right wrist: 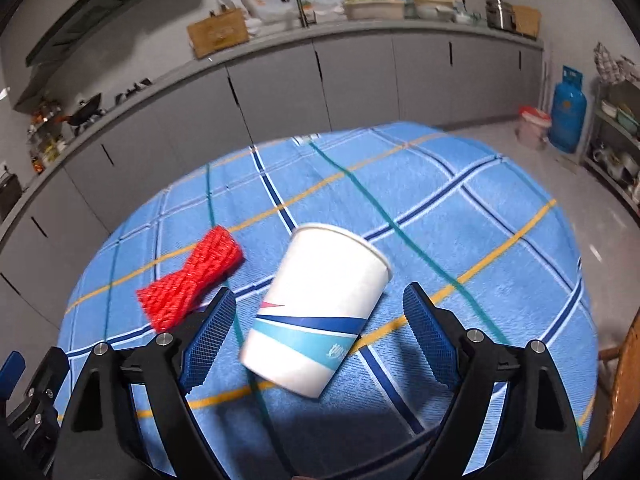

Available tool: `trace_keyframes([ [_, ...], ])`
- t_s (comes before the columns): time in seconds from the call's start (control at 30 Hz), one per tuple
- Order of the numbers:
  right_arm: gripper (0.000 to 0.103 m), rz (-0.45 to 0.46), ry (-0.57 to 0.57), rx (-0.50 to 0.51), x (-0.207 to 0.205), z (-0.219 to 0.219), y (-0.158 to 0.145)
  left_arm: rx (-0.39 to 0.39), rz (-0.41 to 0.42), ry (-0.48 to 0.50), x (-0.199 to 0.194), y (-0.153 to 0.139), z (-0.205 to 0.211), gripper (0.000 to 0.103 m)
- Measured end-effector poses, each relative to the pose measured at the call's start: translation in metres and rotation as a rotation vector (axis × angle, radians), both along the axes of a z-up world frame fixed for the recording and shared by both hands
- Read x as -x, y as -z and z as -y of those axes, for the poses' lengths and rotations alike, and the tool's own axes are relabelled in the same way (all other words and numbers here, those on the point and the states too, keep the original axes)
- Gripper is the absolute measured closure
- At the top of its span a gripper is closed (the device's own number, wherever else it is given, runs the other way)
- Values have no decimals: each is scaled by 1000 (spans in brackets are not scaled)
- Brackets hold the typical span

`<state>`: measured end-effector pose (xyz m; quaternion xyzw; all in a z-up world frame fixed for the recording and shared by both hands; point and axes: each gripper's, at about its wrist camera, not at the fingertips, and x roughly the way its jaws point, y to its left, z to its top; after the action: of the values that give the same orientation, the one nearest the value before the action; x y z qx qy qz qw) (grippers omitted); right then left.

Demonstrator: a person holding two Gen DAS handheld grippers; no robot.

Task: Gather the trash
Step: 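Move both open tools to the red mesh net and white paper cup, then grasp the paper cup with the right tool while the left grasps the red mesh net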

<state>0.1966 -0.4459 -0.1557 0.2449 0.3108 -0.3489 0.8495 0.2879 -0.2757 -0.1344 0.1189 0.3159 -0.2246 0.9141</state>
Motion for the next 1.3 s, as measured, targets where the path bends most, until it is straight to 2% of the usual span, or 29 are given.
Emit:
trace_keyframes([
  [0.07, 20, -15, 0, -14, -5, 4, 5, -2, -14, 7, -8, 5, 9, 9],
  [0.13, 30, -32, -21, -28, -9, 8, 10, 0, -30, 14, -16, 8, 16, 9],
  [0.27, 37, -44, -70, -11, -12, 10, 10, 0, -55, 28, -28, 16, 32, 9],
  [0.4, 40, -66, -116, 26, -11, 10, 10, -3, -79, 72, -33, 22, 56, 9],
  [0.57, 40, -72, -115, 50, -5, 19, 9, -31, -96, 123, -36, 32, 83, 11],
  [0.63, 40, -73, -118, 52, -3, 23, 9, -37, -103, 148, -36, 35, 92, 18],
  [0.7, 40, -67, -125, 49, -1, 26, 11, -44, -133, 182, -37, 42, 102, 30],
  [0.77, 40, -67, -134, 56, 0, 26, 11, -51, -150, 205, -37, 47, 108, 36],
  [0.8, 40, -67, -139, 61, 0, 25, 11, -60, -149, 218, -35, 50, 112, 42],
  [0.9, 40, -61, -143, 67, 1, 25, 12, -89, -170, 261, -30, 59, 122, 75],
  [0.97, 40, -57, -145, 66, 3, 25, 11, -92, -163, 265, -27, 56, 119, 86],
  [1.1, 40, -41, -164, 58, 8, 19, 7, -78, -154, 254, -18, 45, 106, 90],
  [1.3, 41, -1, -235, 71, 19, -6, -9, -43, -134, 187, 2, 25, 63, 91],
])
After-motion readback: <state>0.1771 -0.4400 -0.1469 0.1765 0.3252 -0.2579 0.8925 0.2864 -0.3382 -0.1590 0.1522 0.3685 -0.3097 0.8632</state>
